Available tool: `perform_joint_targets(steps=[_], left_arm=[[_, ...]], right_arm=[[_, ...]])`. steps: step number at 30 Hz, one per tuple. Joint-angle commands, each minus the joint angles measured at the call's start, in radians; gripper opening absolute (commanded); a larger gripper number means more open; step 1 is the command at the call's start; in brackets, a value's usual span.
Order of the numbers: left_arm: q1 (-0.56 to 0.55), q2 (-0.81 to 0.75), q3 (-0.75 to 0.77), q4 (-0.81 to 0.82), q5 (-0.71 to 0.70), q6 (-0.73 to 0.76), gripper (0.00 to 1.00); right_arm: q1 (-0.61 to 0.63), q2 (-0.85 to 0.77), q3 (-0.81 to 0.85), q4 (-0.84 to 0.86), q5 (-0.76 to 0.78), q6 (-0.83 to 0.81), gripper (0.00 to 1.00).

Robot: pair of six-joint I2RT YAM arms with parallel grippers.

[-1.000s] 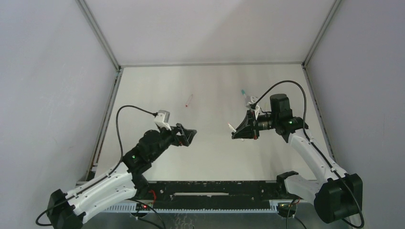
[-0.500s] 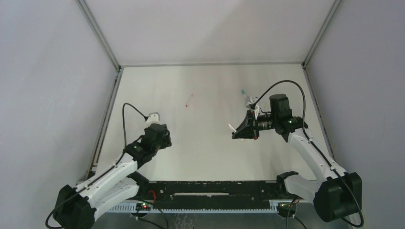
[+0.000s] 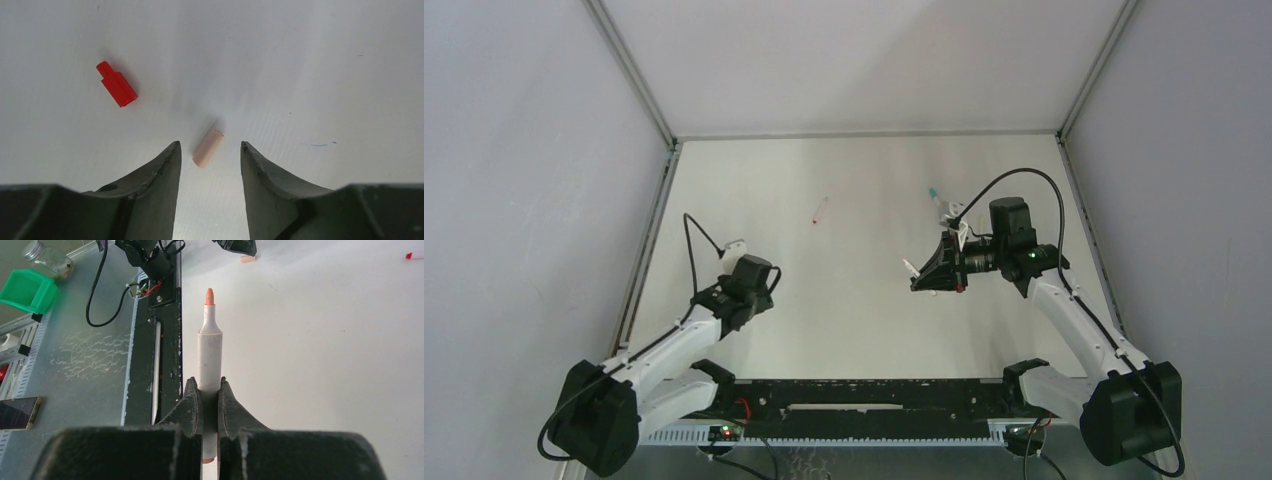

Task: Insert the pens into the pen caps
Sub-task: Move the pen cap to the center of the board.

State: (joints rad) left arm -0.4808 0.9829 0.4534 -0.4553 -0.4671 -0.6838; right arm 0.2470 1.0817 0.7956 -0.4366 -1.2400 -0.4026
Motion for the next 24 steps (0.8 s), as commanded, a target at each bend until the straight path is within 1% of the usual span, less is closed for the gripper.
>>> perform_joint_targets(steps=[1, 9, 13, 15, 18, 21, 24], left_arm=[[0.026, 0.048, 0.045, 0.010, 0.017, -0.028, 0.51], [0.068, 0.120, 0.044, 0.047, 0.085, -0.033, 0.41], [0.068, 0.169, 0.052, 0.046, 0.114, -0.041, 0.34], [0.068, 0.196, 0.057, 0.042, 0.120, -0.047, 0.28], [0.068, 0.238, 0.060, 0.040, 0.165, -0.054, 0.23], [0.067, 0.250, 0.053, 0.056, 0.219, -0.060, 0.19], [0.059, 0.249, 0.044, 0.062, 0.249, -0.051, 0.18]], right_arm=[[-0.009, -0.014, 0.044, 0.001, -0.018, -0.025, 0.00], [-0.017, -0.020, 0.043, -0.002, -0.023, -0.026, 0.00], [-0.018, -0.024, 0.044, -0.002, -0.025, -0.027, 0.00], [-0.019, -0.026, 0.044, -0.002, -0.027, -0.027, 0.00], [-0.020, -0.028, 0.044, -0.002, -0.029, -0.028, 0.00], [-0.020, -0.028, 0.044, -0.001, -0.030, -0.028, 0.00], [-0.020, -0.029, 0.044, -0.002, -0.032, -0.028, 0.00]])
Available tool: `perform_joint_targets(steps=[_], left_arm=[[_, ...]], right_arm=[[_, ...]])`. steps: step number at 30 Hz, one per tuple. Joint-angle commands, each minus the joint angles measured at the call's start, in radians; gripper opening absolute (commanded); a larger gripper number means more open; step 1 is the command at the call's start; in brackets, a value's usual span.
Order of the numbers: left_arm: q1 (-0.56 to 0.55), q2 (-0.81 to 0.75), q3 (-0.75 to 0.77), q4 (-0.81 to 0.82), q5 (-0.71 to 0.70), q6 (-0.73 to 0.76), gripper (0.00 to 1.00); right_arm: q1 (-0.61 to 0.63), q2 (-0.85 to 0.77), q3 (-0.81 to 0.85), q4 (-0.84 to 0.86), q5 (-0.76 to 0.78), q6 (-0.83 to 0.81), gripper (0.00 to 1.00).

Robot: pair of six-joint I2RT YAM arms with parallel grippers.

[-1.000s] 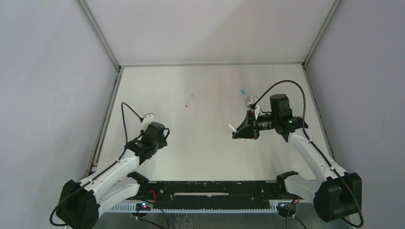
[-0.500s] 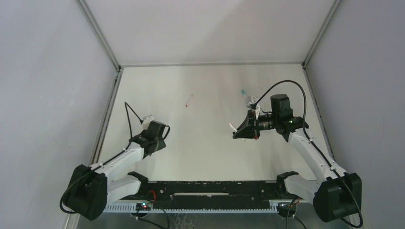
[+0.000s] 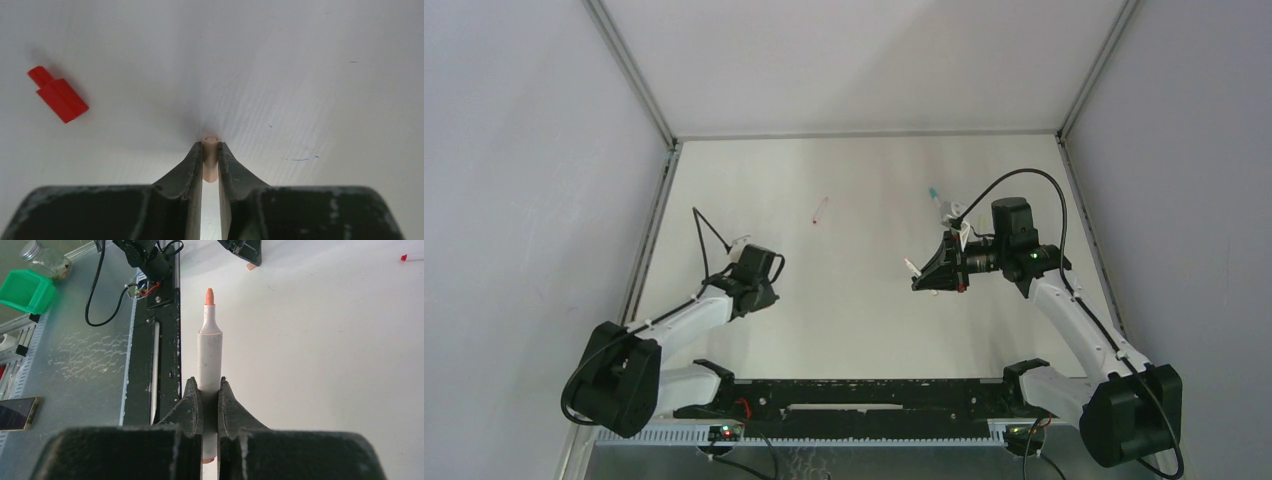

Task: Insert the pens into the pen caps
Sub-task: Move the pen cap to the center of the board.

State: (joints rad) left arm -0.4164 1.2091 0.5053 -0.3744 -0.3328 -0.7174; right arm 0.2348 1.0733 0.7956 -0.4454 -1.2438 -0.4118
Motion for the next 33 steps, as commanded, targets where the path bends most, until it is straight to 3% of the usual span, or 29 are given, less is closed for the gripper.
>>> perform_joint_targets(steps=[1, 6, 13, 23, 33], left_arm=[[-0.012, 0.021, -0.008, -0.020, 0.123, -0.013, 0.18], [-0.056, 0.047, 0.005, -0.038, 0.143, 0.007, 0.19], [-0.135, 0.232, 0.085, -0.112, 0.128, 0.051, 0.21], [-0.264, 0.358, 0.127, -0.118, 0.310, 0.106, 0.21], [-0.330, 0.421, 0.140, -0.153, 0.381, 0.129, 0.27]], right_arm=[[-0.008, -0.021, 0.044, 0.007, -0.027, -0.019, 0.00], [-0.008, -0.020, 0.044, 0.007, -0.028, -0.020, 0.00], [-0.008, -0.021, 0.044, 0.005, -0.030, -0.022, 0.00], [-0.006, -0.030, 0.044, 0.005, -0.037, -0.025, 0.00], [-0.007, -0.038, 0.044, 0.003, -0.042, -0.026, 0.00]])
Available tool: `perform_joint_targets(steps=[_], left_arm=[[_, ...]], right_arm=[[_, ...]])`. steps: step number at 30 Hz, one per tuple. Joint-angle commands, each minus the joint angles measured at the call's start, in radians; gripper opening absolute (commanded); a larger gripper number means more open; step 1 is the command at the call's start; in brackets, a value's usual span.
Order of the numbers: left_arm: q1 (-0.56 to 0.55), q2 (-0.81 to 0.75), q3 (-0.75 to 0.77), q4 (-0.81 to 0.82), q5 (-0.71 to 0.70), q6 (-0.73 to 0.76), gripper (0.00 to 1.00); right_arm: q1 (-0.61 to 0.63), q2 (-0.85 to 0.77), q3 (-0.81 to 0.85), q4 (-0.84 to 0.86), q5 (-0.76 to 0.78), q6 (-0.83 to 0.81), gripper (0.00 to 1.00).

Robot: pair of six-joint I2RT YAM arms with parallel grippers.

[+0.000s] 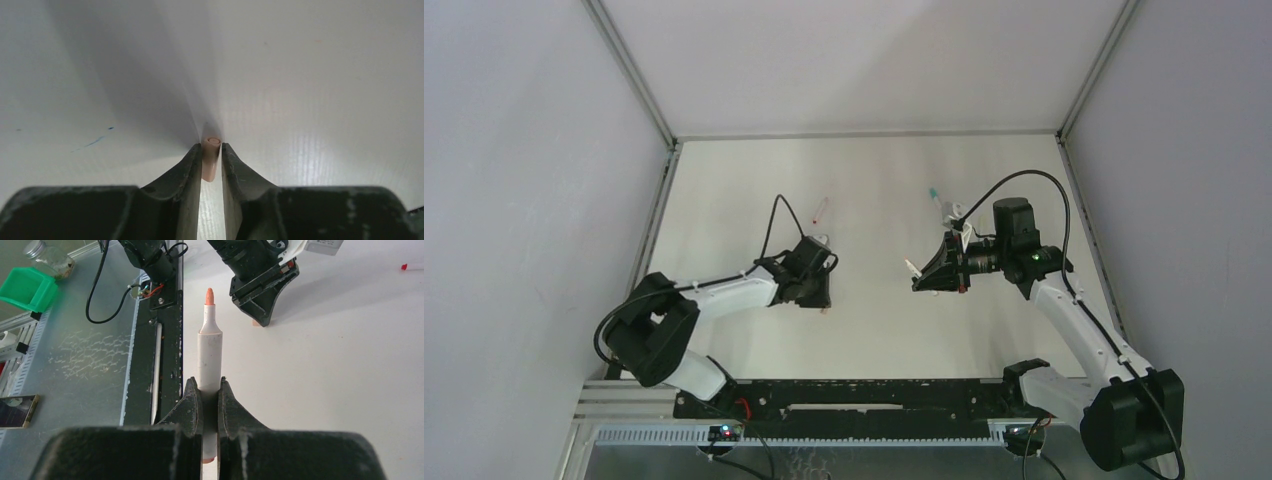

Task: Insert the pens into the pen caps
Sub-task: Move the pen cap to the center of the board.

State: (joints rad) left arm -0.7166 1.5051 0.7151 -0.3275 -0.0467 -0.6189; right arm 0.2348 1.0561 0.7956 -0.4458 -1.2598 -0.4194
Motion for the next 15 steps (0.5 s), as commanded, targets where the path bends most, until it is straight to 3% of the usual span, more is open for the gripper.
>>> perform_joint_targets(steps=[1, 15], left_arm=[[-0.034, 0.137, -0.063, -0.209, 0.091, 0.031, 0.27], [-0.111, 0.291, 0.074, -0.402, -0.037, 0.069, 0.26]], right_arm=[[-0.006, -0.022, 0.044, 0.004, -0.026, -0.019, 0.00], [-0.011, -0.037, 0.044, 0.004, -0.029, -0.017, 0.00]])
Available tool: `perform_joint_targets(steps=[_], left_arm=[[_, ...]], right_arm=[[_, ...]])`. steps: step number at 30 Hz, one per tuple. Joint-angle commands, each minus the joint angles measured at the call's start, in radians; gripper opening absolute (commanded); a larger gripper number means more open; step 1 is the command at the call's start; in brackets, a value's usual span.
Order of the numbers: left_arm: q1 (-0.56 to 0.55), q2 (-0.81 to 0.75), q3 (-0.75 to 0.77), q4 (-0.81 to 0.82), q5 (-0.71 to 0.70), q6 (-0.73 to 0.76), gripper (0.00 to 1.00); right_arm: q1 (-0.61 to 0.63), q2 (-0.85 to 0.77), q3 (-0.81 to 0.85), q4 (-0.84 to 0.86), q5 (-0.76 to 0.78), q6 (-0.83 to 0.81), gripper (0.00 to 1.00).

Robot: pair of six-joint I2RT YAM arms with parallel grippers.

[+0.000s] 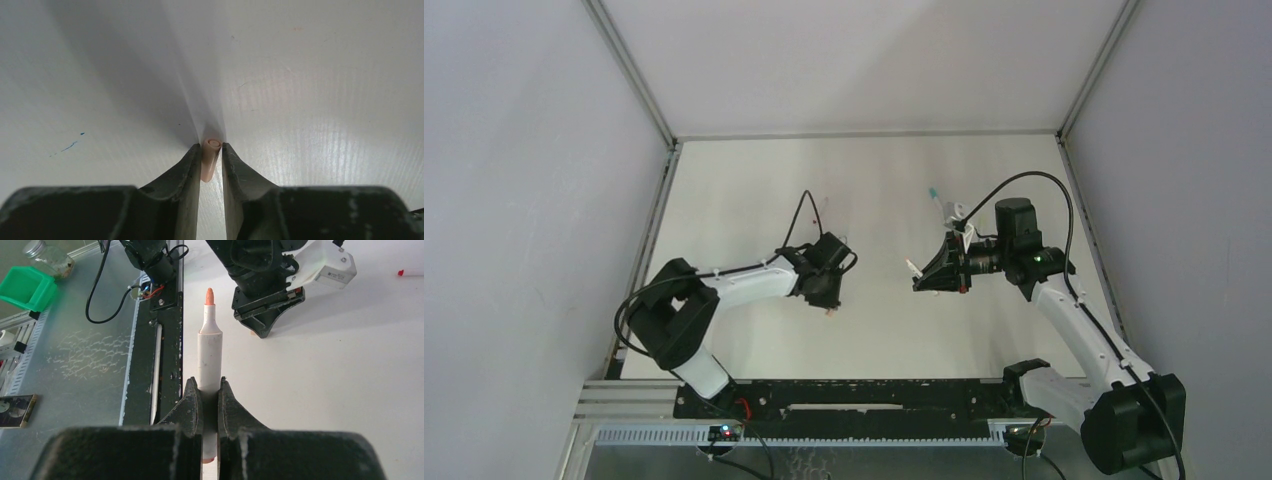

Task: Insert the pens into the pen caps
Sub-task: Move the pen cap to the center of the board.

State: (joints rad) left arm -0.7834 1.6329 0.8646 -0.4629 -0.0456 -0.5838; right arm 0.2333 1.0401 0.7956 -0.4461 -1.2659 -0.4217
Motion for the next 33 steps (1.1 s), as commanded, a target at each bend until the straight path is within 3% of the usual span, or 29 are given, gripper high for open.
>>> perform_joint_targets(steps=[1, 13, 21, 27, 33], left_arm=[[-0.052, 0.171, -0.068, -0.274, -0.046, 0.035, 0.26], [-0.094, 0.259, -0.022, -0.315, -0.057, 0.077, 0.25], [-0.102, 0.261, -0.031, -0.315, -0.050, 0.087, 0.00], [-0.102, 0.123, -0.001, -0.332, -0.141, 0.039, 0.00], [-0.103, -0.144, 0.049, -0.267, -0.166, -0.020, 0.00]], right_arm=[[-0.009, -0.021, 0.044, 0.005, -0.023, -0.016, 0.00], [-0.017, -0.024, 0.044, 0.005, -0.029, -0.015, 0.00], [-0.021, -0.028, 0.044, 0.004, -0.034, -0.016, 0.00], [-0.025, -0.039, 0.044, -0.011, -0.031, -0.039, 0.00], [-0.025, -0.064, 0.044, -0.043, -0.033, -0.096, 0.00]])
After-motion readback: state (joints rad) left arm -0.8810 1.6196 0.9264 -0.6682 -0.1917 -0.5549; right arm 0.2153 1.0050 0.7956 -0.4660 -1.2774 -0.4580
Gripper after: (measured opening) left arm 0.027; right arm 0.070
